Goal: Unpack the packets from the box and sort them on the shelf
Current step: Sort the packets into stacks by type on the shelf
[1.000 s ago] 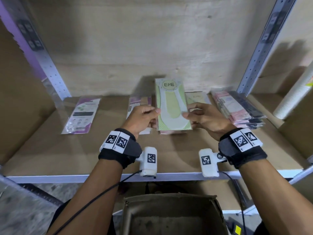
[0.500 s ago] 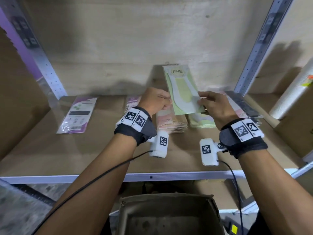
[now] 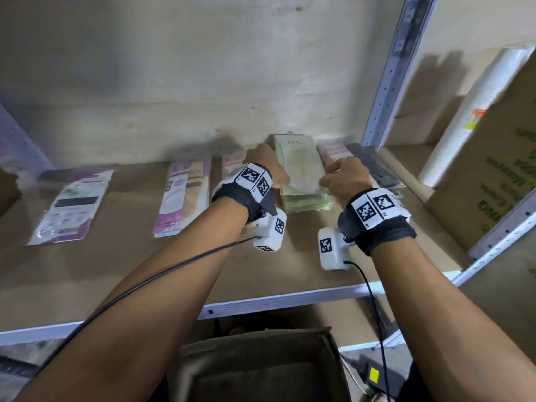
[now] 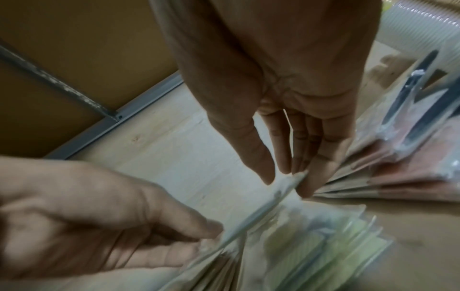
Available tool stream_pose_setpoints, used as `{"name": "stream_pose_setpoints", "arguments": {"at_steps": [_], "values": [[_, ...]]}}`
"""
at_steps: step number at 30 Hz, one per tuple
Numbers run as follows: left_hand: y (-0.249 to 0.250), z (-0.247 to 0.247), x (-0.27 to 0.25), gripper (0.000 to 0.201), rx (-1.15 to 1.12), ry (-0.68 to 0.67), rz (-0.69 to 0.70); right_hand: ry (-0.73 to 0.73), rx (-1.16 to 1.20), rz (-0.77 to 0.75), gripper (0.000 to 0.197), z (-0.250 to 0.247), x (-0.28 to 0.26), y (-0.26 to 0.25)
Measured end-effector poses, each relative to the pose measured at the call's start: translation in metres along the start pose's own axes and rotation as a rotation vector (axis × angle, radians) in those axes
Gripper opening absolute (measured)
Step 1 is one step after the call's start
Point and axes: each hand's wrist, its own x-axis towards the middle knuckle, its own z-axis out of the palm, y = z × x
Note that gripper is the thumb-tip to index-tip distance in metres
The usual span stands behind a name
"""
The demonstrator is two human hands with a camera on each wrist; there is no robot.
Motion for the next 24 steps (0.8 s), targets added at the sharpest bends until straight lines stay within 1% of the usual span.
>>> {"name": "stream_pose_setpoints", "arguments": {"at_steps": [2,4,8,12,15,16,18,20,24], "values": [[0.006,0.004,0.000,0.054,0.123,0.023,-0.004,-0.026,-0.053,0.015,0.036,0.003,-0.002,-0.002],[0.011,0.010,0.001,0.059,0.199,0.033,-0.019,-0.065,-0.104,0.017,0.039,0.005,-0.002,-0.003],[0.019,0.019,0.003,0.057,0.267,0.047,-0.022,-0.076,-0.178,0.024,0.040,0.007,-0.006,-0.006],[0.022,0.027,0.007,0.049,0.292,0.085,0.008,-0.102,-0.219,0.029,0.035,0.007,-0.008,-0.006],[0.020,0.033,0.010,0.059,0.311,0.117,0.018,-0.135,-0.220,0.046,0.023,0.007,-0.010,-0.006],[0.019,0.034,0.011,0.057,0.319,0.121,0.022,-0.134,-0.218,0.048,0.026,0.007,-0.011,-0.006],[0.017,0.037,0.010,0.043,0.327,0.130,0.057,-0.134,-0.213,0.056,0.032,0.007,-0.012,-0.005],[0.016,0.037,0.009,0.035,0.343,0.141,0.087,-0.131,-0.210,0.062,0.034,0.007,-0.013,-0.005],[0.018,0.035,0.009,0.037,0.394,0.127,0.087,-0.142,-0.189,0.077,0.037,0.005,-0.013,-0.006]]}}
